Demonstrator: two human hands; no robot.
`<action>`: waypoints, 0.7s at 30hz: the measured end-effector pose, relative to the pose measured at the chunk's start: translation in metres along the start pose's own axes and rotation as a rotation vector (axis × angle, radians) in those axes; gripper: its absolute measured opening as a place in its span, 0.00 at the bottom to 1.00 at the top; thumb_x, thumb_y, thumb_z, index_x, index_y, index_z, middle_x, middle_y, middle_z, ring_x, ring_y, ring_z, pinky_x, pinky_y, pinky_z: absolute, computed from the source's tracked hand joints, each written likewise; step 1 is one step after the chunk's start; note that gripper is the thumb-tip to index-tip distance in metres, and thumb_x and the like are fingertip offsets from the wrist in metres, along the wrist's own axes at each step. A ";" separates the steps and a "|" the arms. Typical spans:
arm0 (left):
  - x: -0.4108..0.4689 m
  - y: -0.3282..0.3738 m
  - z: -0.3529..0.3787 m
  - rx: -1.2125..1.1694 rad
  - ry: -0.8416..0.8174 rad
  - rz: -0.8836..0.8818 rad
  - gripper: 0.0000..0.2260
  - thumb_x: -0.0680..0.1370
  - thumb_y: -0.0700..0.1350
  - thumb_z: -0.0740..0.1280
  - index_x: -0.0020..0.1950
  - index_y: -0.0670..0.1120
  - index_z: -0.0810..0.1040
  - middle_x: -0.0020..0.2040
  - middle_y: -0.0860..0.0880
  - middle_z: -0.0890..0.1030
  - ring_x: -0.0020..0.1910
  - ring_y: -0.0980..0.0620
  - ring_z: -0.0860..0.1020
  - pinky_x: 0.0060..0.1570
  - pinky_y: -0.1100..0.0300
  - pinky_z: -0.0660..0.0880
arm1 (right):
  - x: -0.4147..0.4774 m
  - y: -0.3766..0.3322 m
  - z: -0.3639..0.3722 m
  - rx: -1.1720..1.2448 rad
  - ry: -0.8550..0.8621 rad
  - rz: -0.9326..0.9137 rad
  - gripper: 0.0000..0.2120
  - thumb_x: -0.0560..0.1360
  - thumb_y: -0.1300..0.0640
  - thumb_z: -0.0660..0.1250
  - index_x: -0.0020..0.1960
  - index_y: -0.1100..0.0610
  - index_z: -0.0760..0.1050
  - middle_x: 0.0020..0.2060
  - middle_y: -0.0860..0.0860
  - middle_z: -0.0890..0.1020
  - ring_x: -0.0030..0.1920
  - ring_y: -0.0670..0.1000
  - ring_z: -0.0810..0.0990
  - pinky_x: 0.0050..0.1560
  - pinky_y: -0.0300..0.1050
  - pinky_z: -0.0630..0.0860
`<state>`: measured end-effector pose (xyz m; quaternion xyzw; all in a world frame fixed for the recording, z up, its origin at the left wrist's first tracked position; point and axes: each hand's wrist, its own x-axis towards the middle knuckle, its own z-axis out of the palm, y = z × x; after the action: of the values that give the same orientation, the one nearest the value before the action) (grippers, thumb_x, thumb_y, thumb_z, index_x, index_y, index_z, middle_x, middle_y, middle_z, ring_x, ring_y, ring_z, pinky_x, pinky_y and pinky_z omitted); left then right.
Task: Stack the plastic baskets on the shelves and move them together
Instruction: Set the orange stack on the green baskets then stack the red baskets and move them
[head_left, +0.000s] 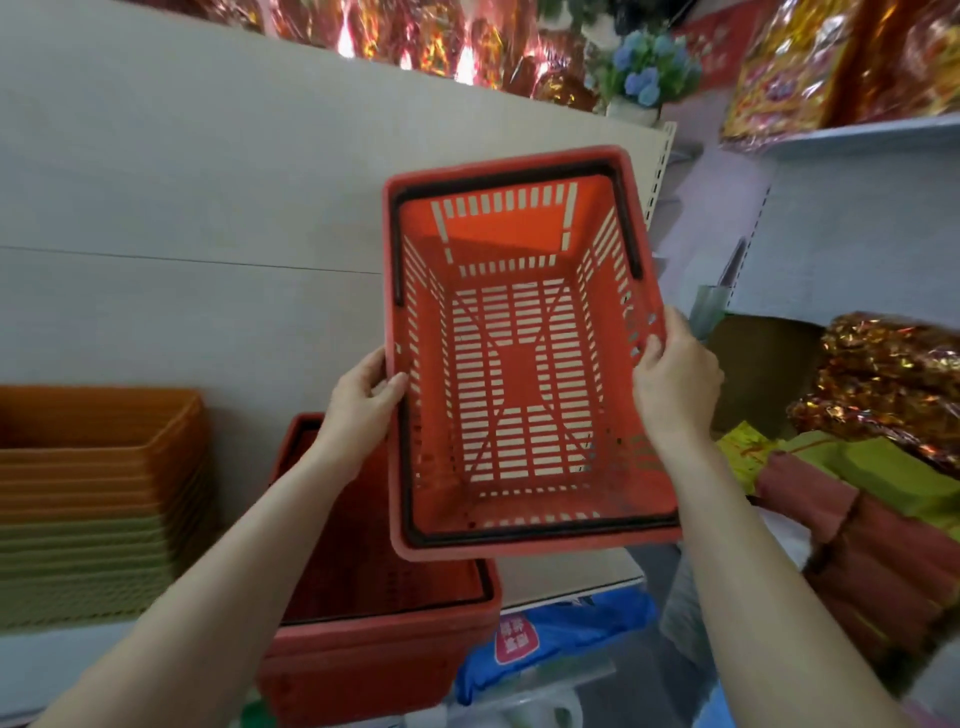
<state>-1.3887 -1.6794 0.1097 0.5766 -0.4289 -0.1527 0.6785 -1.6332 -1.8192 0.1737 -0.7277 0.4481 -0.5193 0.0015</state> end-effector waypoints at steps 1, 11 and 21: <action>-0.002 0.006 -0.014 0.005 0.011 0.022 0.15 0.80 0.37 0.61 0.65 0.48 0.76 0.54 0.55 0.83 0.55 0.54 0.82 0.61 0.54 0.77 | -0.004 -0.013 0.000 0.018 0.020 -0.018 0.17 0.82 0.61 0.57 0.69 0.55 0.72 0.52 0.59 0.84 0.51 0.63 0.82 0.52 0.53 0.76; -0.028 0.038 -0.143 0.197 0.138 0.011 0.14 0.78 0.52 0.60 0.61 0.62 0.77 0.57 0.54 0.84 0.56 0.52 0.82 0.61 0.46 0.76 | -0.039 -0.114 0.016 0.199 -0.169 0.059 0.16 0.79 0.61 0.59 0.65 0.55 0.76 0.55 0.55 0.84 0.55 0.58 0.82 0.57 0.51 0.77; -0.034 -0.015 -0.175 0.462 0.137 -0.287 0.24 0.71 0.60 0.59 0.58 0.49 0.82 0.55 0.45 0.85 0.57 0.44 0.81 0.60 0.46 0.75 | -0.077 -0.081 0.100 0.276 -0.625 0.293 0.15 0.67 0.51 0.64 0.51 0.50 0.83 0.50 0.55 0.87 0.51 0.59 0.85 0.55 0.57 0.80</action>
<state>-1.2717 -1.5457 0.0882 0.7799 -0.3192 -0.1060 0.5279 -1.5093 -1.7667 0.1078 -0.7722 0.4512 -0.3218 0.3106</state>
